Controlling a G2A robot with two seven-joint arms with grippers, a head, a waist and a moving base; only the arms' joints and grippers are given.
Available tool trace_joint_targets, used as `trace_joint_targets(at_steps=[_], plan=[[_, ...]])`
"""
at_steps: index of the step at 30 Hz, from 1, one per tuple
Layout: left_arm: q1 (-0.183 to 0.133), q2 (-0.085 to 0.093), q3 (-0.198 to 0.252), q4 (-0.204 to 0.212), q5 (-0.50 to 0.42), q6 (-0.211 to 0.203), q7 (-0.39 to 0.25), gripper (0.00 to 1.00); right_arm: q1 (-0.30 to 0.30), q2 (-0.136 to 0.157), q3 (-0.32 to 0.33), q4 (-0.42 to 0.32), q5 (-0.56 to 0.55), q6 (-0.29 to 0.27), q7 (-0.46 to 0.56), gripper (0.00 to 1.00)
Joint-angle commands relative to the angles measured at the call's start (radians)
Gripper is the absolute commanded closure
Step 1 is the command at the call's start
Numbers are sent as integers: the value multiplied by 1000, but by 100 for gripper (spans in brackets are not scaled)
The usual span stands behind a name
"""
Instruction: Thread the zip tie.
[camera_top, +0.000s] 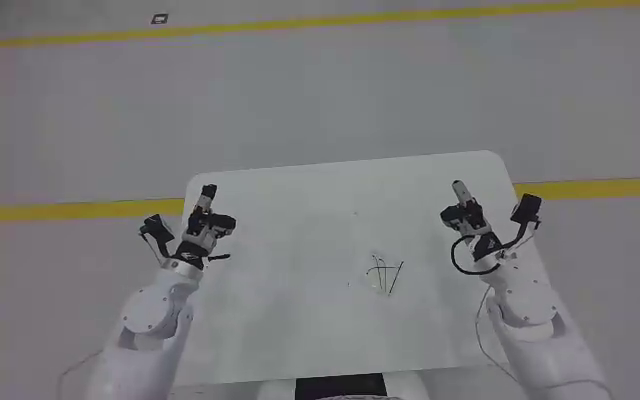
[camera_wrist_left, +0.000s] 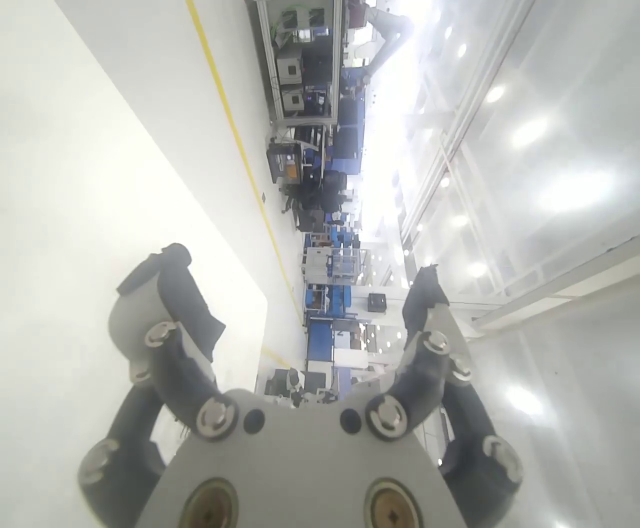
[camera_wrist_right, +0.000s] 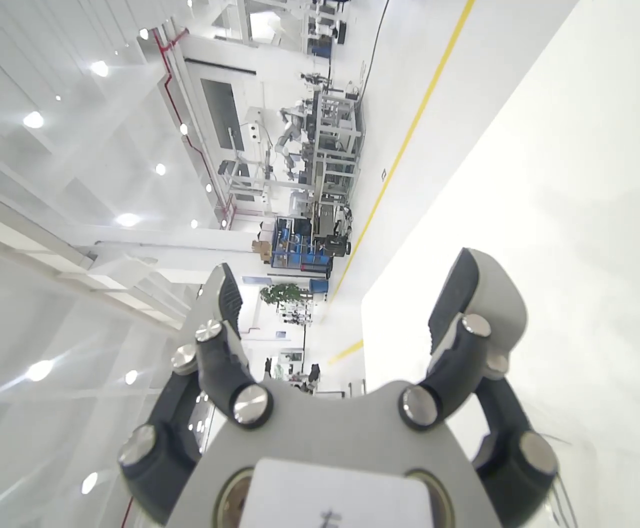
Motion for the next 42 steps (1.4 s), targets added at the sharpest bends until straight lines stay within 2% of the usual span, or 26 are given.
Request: trace_joint_targets(at_steps=[1, 5, 7, 16, 18, 21, 25, 27, 34, 36, 40, 41, 42], plan=[[2, 0, 27, -3, 19, 1, -49, 0, 2, 3, -12, -9, -69, -10, 49, 0], [2, 0, 69, -7, 49, 16, -92, 0, -3, 7, -49, -19, -186, -13, 121, 0], [1, 1, 75, -8, 52, 6, -106, 0, -6, 10, -65, -20, -248, -19, 165, 0], [1, 1, 75, -8, 52, 6, -106, 0, -8, 11, -67, -20, -259, -30, 174, 0], [-3, 1, 84, -11, 50, 6, -127, 0, -4, 13, -66, -21, -288, -33, 181, 0], [-40, 4, 116, 3, 71, 20, -233, 0, 12, 17, -70, -29, -356, -37, 215, 0], [-97, 6, 175, 32, 103, 39, -346, 0, 34, 21, -88, -34, -466, 1, 262, 0], [-128, 8, 205, 61, 90, 68, -432, 0, 43, 23, -111, -35, -517, 1, 309, 0], [-128, 8, 205, 61, 90, 68, -432, 0, 43, 23, -111, -35, -517, 1, 309, 0], [-131, 8, 213, 60, 75, 52, -459, 0, 43, 23, -111, -35, -517, 1, 309, 0], [-160, 10, 222, 109, 49, 26, -510, 0, 43, 23, -111, -35, -517, 1, 309, 0], [-165, 10, 227, 120, 35, 27, -524, 0, 43, 23, -111, -35, -517, 1, 309, 0], [-170, 10, 235, 144, 6, 46, -541, 0, 43, 23, -111, -35, -517, 1, 309, 0]])
